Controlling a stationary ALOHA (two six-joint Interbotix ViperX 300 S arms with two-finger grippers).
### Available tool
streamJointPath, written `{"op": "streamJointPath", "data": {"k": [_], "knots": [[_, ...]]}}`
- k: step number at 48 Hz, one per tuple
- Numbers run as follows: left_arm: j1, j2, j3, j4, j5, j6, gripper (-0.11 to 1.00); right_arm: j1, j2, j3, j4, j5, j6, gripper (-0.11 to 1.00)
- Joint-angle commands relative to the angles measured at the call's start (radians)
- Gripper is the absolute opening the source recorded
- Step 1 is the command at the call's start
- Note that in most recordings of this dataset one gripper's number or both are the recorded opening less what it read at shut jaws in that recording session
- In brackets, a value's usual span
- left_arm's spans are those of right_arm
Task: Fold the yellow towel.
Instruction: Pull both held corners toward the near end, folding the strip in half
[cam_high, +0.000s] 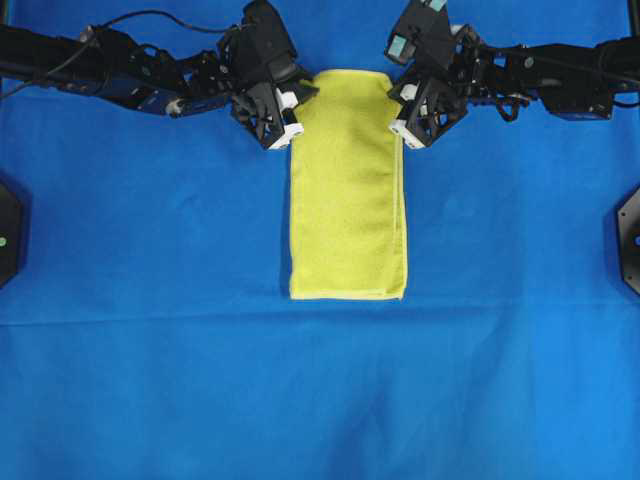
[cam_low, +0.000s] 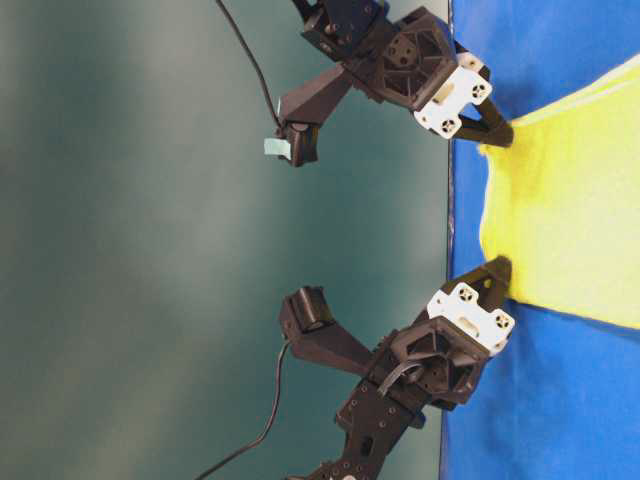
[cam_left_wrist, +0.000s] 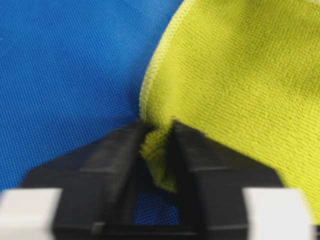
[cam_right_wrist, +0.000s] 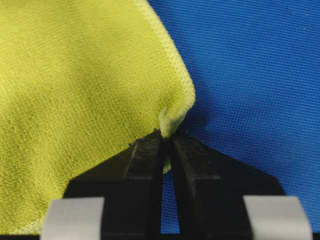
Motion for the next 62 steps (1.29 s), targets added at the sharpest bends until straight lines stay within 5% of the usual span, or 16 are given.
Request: {"op": "streamJointPath", "data": {"k": [1, 4, 41, 62], "knots": [[-0.003, -0.014, -0.005, 0.002, -0.003, 0.02, 0.12, -0.002, -0.011, -0.008, 0.005, 0.003, 0.002, 0.05], [-0.008, -0.015, -0.008, 0.002, -0.002, 0.037, 0.04, 0.0, -0.011, -0.009, 0.005, 0.0, 0.003, 0.05], [-0.021, -0.166, 0.005, 0.002, 0.091, 0.103, 0.04, -0.002, -0.143, -0.006, 0.002, 0.058, 0.002, 0.05], [-0.212, -0.342, 0.103, 0.002, 0.164, 0.104, 0.04, 0.209, -0.337, 0.061, 0.009, 0.213, 0.028, 0.05]]}}
